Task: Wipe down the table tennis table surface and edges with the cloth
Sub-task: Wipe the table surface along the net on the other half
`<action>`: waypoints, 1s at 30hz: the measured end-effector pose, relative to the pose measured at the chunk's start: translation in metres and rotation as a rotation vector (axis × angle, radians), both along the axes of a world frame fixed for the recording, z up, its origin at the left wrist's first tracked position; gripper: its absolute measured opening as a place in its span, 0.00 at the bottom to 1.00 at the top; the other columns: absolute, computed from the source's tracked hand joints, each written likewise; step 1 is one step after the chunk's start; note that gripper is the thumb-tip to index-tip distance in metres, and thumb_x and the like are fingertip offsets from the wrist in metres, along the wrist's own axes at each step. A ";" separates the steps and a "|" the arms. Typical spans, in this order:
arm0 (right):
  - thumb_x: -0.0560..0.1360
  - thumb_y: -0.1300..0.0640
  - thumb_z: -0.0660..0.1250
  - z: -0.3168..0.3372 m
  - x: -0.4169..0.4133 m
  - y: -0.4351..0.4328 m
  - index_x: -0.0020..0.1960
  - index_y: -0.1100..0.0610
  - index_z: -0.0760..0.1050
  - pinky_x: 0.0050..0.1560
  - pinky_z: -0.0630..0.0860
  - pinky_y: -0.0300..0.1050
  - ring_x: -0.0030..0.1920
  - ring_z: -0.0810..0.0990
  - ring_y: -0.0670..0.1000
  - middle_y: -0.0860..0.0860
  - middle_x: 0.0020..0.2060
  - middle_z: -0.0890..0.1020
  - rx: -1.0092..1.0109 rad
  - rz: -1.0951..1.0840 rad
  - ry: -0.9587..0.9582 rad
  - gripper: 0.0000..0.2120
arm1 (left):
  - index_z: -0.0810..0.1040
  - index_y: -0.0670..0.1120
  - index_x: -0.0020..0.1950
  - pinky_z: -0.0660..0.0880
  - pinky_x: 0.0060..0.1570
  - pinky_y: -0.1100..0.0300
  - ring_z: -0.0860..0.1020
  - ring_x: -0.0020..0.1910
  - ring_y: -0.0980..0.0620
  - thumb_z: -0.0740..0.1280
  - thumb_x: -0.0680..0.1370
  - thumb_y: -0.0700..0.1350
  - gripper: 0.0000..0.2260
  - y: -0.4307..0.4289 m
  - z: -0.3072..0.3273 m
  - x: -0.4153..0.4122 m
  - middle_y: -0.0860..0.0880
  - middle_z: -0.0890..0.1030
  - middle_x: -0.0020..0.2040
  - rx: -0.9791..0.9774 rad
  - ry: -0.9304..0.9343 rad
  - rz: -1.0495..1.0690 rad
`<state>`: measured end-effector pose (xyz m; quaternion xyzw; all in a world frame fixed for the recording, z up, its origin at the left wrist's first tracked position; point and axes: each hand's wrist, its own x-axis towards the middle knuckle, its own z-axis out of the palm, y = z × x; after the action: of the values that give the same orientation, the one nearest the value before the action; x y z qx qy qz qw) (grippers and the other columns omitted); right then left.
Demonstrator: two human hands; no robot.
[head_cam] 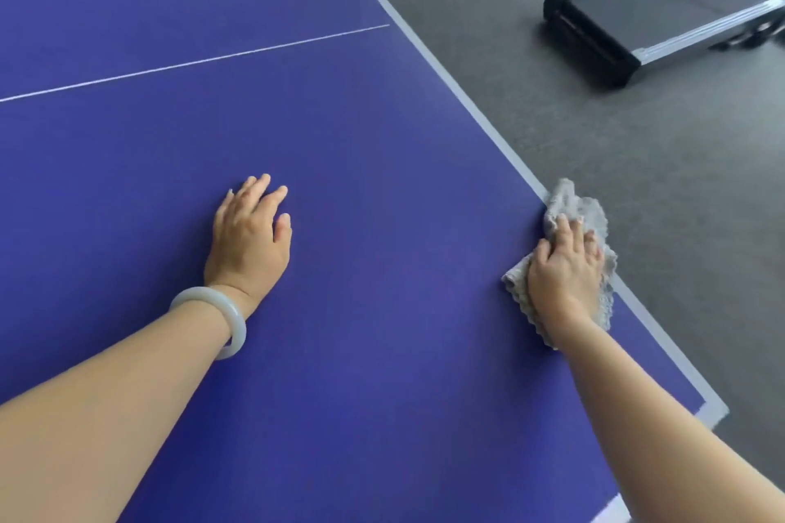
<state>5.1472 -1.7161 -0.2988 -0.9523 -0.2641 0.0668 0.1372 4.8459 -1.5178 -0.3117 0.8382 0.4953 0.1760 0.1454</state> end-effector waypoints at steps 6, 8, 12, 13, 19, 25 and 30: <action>0.82 0.56 0.56 -0.011 -0.126 -0.036 0.79 0.53 0.57 0.79 0.40 0.47 0.80 0.48 0.52 0.49 0.79 0.56 0.096 0.368 -0.027 0.27 | 0.63 0.37 0.76 0.51 0.76 0.46 0.54 0.78 0.39 0.61 0.82 0.44 0.24 -0.040 0.005 0.001 0.37 0.58 0.78 -0.061 0.161 -0.086; 0.82 0.54 0.55 -0.009 -0.154 -0.054 0.79 0.51 0.59 0.79 0.43 0.46 0.80 0.48 0.48 0.45 0.79 0.56 0.100 0.633 0.005 0.25 | 0.58 0.38 0.79 0.48 0.77 0.45 0.51 0.79 0.39 0.58 0.82 0.47 0.27 -0.085 0.004 -0.002 0.37 0.54 0.79 -0.046 0.233 -0.159; 0.83 0.53 0.58 0.002 -0.093 -0.081 0.79 0.50 0.60 0.79 0.46 0.47 0.80 0.52 0.48 0.46 0.78 0.59 0.044 0.837 -0.016 0.25 | 0.54 0.41 0.80 0.51 0.76 0.42 0.49 0.80 0.41 0.51 0.84 0.51 0.27 -0.166 0.002 -0.022 0.39 0.51 0.80 0.026 0.338 -0.337; 0.83 0.53 0.58 0.001 -0.069 -0.087 0.79 0.49 0.59 0.79 0.45 0.48 0.80 0.50 0.48 0.46 0.79 0.58 0.019 0.715 -0.036 0.25 | 0.54 0.42 0.80 0.53 0.76 0.42 0.50 0.79 0.41 0.48 0.83 0.53 0.27 -0.181 0.001 -0.027 0.39 0.51 0.80 0.033 0.352 -0.361; 0.83 0.52 0.52 -0.001 -0.060 -0.096 0.80 0.52 0.54 0.78 0.38 0.50 0.80 0.46 0.54 0.50 0.80 0.52 -0.003 -0.015 0.003 0.26 | 0.54 0.43 0.80 0.56 0.75 0.42 0.52 0.79 0.42 0.43 0.82 0.53 0.28 -0.212 0.000 -0.036 0.40 0.53 0.80 0.071 0.396 -0.352; 0.82 0.56 0.57 -0.007 -0.241 -0.129 0.77 0.54 0.64 0.79 0.50 0.51 0.79 0.54 0.53 0.49 0.77 0.63 0.153 0.616 -0.020 0.23 | 0.64 0.40 0.77 0.57 0.75 0.42 0.57 0.78 0.42 0.44 0.80 0.48 0.28 -0.210 0.007 -0.035 0.39 0.59 0.78 0.036 0.332 -0.371; 0.83 0.56 0.60 -0.001 -0.165 -0.177 0.76 0.51 0.66 0.79 0.51 0.49 0.79 0.57 0.49 0.47 0.76 0.64 0.117 0.787 0.000 0.22 | 0.57 0.42 0.80 0.50 0.77 0.45 0.52 0.80 0.45 0.45 0.83 0.47 0.25 -0.209 0.007 -0.034 0.42 0.54 0.80 0.033 0.289 -0.370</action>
<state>4.9817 -1.8932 -0.2993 -0.7688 -0.6124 0.0992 0.1553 4.8114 -1.7271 -0.3050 0.9334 0.3461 0.0326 0.0891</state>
